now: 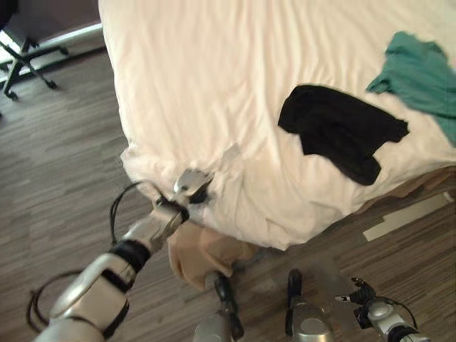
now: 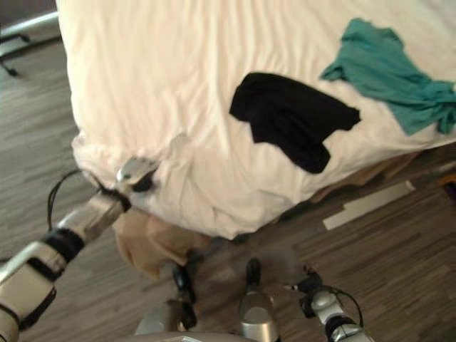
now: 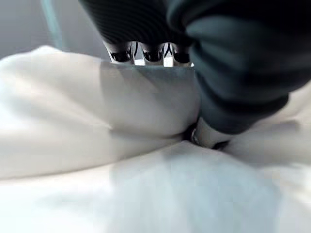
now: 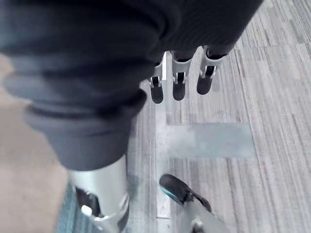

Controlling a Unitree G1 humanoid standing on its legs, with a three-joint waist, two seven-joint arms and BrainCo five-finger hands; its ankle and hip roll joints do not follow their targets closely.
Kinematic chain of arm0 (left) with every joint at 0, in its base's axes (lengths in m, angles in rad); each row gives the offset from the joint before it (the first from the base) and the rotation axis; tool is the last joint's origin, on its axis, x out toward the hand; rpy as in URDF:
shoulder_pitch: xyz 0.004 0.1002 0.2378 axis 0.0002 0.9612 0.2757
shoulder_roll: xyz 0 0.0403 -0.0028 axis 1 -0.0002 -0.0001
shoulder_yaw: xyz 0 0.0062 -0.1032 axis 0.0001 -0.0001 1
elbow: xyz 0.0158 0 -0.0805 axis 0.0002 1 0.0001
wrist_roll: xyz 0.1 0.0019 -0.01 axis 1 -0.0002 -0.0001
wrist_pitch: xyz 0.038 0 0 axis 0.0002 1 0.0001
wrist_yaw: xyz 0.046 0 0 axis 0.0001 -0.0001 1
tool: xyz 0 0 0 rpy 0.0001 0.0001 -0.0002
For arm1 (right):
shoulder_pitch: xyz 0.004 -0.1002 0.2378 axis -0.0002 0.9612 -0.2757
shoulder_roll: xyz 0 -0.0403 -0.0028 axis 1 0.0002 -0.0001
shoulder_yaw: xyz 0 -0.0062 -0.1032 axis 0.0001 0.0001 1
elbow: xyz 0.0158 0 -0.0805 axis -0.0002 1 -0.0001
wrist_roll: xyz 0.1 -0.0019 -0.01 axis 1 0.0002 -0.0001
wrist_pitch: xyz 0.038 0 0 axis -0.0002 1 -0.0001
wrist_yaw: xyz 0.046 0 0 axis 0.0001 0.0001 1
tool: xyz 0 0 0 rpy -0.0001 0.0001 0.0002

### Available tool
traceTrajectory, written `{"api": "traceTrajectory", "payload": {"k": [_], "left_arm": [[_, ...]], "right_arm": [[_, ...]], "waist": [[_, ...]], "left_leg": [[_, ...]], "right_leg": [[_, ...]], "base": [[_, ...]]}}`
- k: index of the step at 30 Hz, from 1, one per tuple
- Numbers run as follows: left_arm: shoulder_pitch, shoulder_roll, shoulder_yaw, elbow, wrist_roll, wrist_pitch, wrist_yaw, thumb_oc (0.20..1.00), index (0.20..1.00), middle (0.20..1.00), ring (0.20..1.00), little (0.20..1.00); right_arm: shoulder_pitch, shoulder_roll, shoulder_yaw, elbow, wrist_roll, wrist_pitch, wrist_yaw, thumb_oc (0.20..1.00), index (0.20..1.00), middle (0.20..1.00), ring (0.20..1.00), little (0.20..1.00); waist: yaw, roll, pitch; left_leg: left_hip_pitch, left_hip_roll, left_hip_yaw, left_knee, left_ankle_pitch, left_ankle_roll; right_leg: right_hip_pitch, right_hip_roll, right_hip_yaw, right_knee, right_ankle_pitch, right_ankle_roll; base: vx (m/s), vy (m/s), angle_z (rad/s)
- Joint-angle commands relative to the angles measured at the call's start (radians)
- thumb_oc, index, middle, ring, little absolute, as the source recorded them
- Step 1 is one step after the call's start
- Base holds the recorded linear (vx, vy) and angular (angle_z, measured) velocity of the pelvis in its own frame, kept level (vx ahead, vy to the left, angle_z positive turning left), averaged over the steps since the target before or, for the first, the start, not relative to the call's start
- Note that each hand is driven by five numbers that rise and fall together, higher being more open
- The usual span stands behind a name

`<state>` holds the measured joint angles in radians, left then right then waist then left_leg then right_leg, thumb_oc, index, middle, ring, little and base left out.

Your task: Tidy up the quilt and then pick up the clothes from the bed and put them into the laundry hamper.

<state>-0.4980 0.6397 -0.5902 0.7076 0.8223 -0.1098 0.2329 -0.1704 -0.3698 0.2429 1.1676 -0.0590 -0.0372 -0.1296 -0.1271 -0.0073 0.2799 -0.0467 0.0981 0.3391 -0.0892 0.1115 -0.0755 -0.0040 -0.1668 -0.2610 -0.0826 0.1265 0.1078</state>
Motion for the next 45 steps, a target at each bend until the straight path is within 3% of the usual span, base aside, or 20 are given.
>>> {"api": "traceTrajectory", "payload": {"k": [1, 6, 10, 11, 16, 18, 19, 20, 22, 27, 29, 33, 37, 40, 41, 43, 45], "left_arm": [[0.212, -0.061, 0.144, 0.386, -0.104, 0.116, 0.006, 1.0, 1.0, 1.0, 1.0, 1.0], [0.512, -0.107, 0.359, 0.563, -0.129, 0.15, 0.01, 1.0, 1.0, 1.0, 1.0, 1.0], [0.633, -0.17, 0.474, 0.62, -0.218, 0.159, 0.015, 1.0, 1.0, 1.0, 1.0, 1.0], [0.687, -0.211, 0.508, 0.635, -0.245, 0.162, 0.017, 1.0, 1.0, 1.0, 1.0, 1.0], [0.716, -0.266, 0.496, 0.626, -0.271, 0.157, 0.024, 1.0, 1.0, 1.0, 1.0, 1.0], [0.689, -0.277, 0.428, 0.583, -0.282, 0.143, 0.034, 1.0, 1.0, 1.0, 1.0, 1.0], [0.687, -0.278, 0.43, 0.583, -0.282, 0.143, 0.034, 1.0, 1.0, 1.0, 1.0, 1.0], [0.647, -0.269, 0.379, 0.535, -0.303, 0.13, 0.053, 1.0, 1.0, 1.0, 1.0, 1.0], [0.594, -0.247, 0.333, 0.477, -0.325, 0.117, 0.077, 1.0, 1.0, 1.0, 1.0, 1.0], [0.49, -0.201, 0.245, 0.336, -0.364, 0.092, 0.128, 1.0, 1.0, 1.0, 1.0, 1.0], [0.426, -0.207, 0.198, 0.248, -0.399, 0.083, 0.152, 1.0, 1.0, 1.0, 1.0, 1.0], [0.37, -0.232, 0.15, 0.211, -0.392, 0.083, 0.162, 1.0, 1.0, 1.0, 1.0, 1.0], [0.364, -0.249, 0.131, 0.197, -0.358, 0.078, 0.154, 1.0, 1.0, 1.0, 1.0, 1.0], [0.372, -0.25, 0.128, 0.217, -0.316, 0.071, 0.103, 1.0, 1.0, 1.0, 1.0, 1.0], [0.374, -0.252, 0.126, 0.217, -0.316, 0.071, 0.103, 1.0, 1.0, 1.0, 1.0, 1.0], [0.386, -0.244, 0.14, 0.253, -0.291, 0.071, 0.057, 1.0, 1.0, 1.0, 1.0, 1.0], [0.382, -0.249, 0.157, 0.29, -0.292, 0.081, 0.046, 1.0, 1.0, 1.0, 1.0, 1.0]], "right_arm": [[-0.023, -0.101, -0.037, -0.148, -0.009, -0.021, -0.059, 1.0, 1.0, 1.0, 1.0, 1.0], [-0.02, -0.215, -0.08, -0.426, -0.101, -0.038, -0.097, 1.0, 1.0, 1.0, 1.0, 1.0], [-0.065, -0.26, -0.082, -0.535, -0.118, -0.046, -0.095, 1.0, 1.0, 1.0, 1.0, 1.0], [-0.114, -0.293, -0.071, -0.641, -0.141, -0.063, -0.087, 0.2, 0.2, 0.2, 0.2, 0.2], [-0.265, -0.335, 0.02, -0.805, -0.18, -0.096, -0.078, 0.2, 0.2, 0.2, 0.2, 0.2], [-0.469, -0.293, 0.16, -0.842, -0.175, -0.11, -0.075, 0.2, 0.2, 0.2, 0.2, 0.2], [-0.473, -0.293, 0.162, -0.839, -0.174, -0.111, -0.076, 0.2, 0.2, 0.2, 0.2, 0.2], [-0.606, -0.258, 0.24, -0.82, -0.154, -0.108, -0.08, 0.2, 0.2, 0.2, 0.2, 0.2], [-0.721, -0.225, 0.3, -0.789, -0.131, -0.102, -0.085, 0.2, 0.2, 0.2, 0.2, 0.2], [-0.845, -0.13, 0.391, -0.728, -0.085, -0.095, -0.085, 0.2, 0.2, 0.2, 0.2, 0.2], [-0.837, -0.035, 0.447, -0.66, -0.076, -0.086, -0.068, 0.2, 0.2, 0.2, 0.2, 0.2], [-0.721, 0.06, 0.515, -0.577, -0.114, -0.073, -0.017, 0.2, 0.2, 0.2, 0.2, 0.2], [-0.566, 0.047, 0.564, -0.584, -0.141, -0.086, 0.054, 0.2, 0.2, 0.2, 0.2, 0.2], [-0.33, -0.068, 0.581, -0.694, -0.047, -0.116, 0.229, 0.2, 0.2, 0.2, 0.2, 0.2], [-0.326, -0.072, 0.58, -0.699, -0.046, -0.114, 0.231, 0.2, 0.2, 0.2, 0.2, 0.2], [-0.226, -0.184, 0.571, -0.84, 0.061, -0.142, 0.336, 0.2, 0.2, 0.2, 0.2, 0.2], [-0.218, -0.236, 0.532, -0.935, 0.114, -0.155, 0.345, 0.2, 0.2, 0.2, 0.2, 0.2]], "waist": [[0.06, 0.05, -0.027], [0.099, 0.04, -0.045], [0.132, 0.033, -0.052], [0.161, 0.027, -0.051], [0.21, 0.018, -0.047], [0.266, 0.013, -0.018], [0.264, 0.012, -0.019], [0.296, 0.009, 0.011], [0.32, 0.006, 0.045], [0.36, 0.012, 0.115], [0.374, 0.018, 0.157], [0.375, 0.02, 0.187], [0.357, 0.012, 0.179], [0.318, -0.004, 0.153], [0.318, -0.003, 0.152], [0.288, -0.018, 0.122], [0.269, -0.021, 0.113]], "left_leg": [[0.09, 0.022, -0.001, 0.027, -0.135, -0.058], [0.113, 0.026, -0.008, 0.032, -0.139, -0.056], [0.111, 0.026, -0.021, 0.032, -0.137, -0.054], [0.104, 0.026, -0.032, 0.032, -0.134, -0.053], [0.075, 0.027, -0.057, 0.036, -0.127, -0.051], [0.036, 0.032, -0.083, 0.048, -0.122, -0.054], [0.031, 0.031, -0.084, 0.049, -0.119, -0.053], [-0.003, 0.039, -0.103, 0.058, -0.112, -0.058], [-0.046, 0.049, -0.123, 0.067, -0.1, -0.065], [-0.127, 0.065, -0.163, 0.071, -0.068, -0.083], [-0.17, 0.07, -0.176, 0.067, -0.054, -0.088], [-0.197, 0.072, -0.178, 0.067, -0.047, -0.089], [-0.182, 0.07, -0.175, 0.043, -0.043, -0.091], [-0.157, 0.058, -0.167, 0.024, -0.049, -0.087], [-0.157, 0.058, -0.168, 0.024, -0.049, -0.087], [-0.124, 0.042, -0.16, 0.026, -0.07, -0.075], [-0.109, 0.03, -0.152, 0.03, -0.083, -0.066]], "right_leg": [[0.006, -0.021, -0.051, 0.028, -0.159, 0.089], [0.038, -0.012, -0.062, 0.031, -0.171, 0.078], [0.047, -0.012, -0.076, 0.028, -0.169, 0.076], [0.047, -0.013, -0.086, 0.03, -0.169, 0.075], [0.034, -0.014, -0.109, 0.031, -0.165, 0.073], [0.011, -0.011, -0.124, 0.035, -0.166, 0.072], [0.007, -0.012, -0.124, 0.034, -0.163, 0.071], [-0.014, -0.008, -0.13, 0.039, -0.166, 0.067], [-0.048, -0.003, -0.137, 0.048, -0.167, 0.062], [-0.111, -0.003, -0.173, 0.078, -0.171, 0.055], [-0.148, -0.004, -0.184, 0.093, -0.173, 0.054], [-0.166, -0.006, -0.192, 0.098, -0.174, 0.054], [-0.15, -0.005, -0.197, 0.074, -0.164, 0.061], [-0.128, -0.013, -0.198, 0.056, -0.155, 0.067], [-0.127, -0.014, -0.198, 0.055, -0.155, 0.068], [-0.11, -0.027, -0.193, 0.066, -0.157, 0.074], [-0.115, -0.04, -0.18, 0.097, -0.166, 0.08]], "base": [[0.0, 0.0, 0.0], [0.0, 0.003, -0.01], [0.0, 0.005, 0.12], [0.0, 0.004, 0.3], [-0.02, -0.001, 0.39], [-0.07, -0.017, 0.32], [-0.1, -0.034, 0.22], [-0.12, -0.042, 0.19], [-0.12, -0.048, 0.19], [-0.09, -0.04, 0.34], [-0.06, -0.015, 0.31], [-0.03, 0.003, 0.19], [0.02, 0.014, 0.11], [0.03, 0.056, 0.01], [0.04, 0.039, 0.0], [0.07, 0.055, -0.14], [0.03, 0.083, -0.24]]}}
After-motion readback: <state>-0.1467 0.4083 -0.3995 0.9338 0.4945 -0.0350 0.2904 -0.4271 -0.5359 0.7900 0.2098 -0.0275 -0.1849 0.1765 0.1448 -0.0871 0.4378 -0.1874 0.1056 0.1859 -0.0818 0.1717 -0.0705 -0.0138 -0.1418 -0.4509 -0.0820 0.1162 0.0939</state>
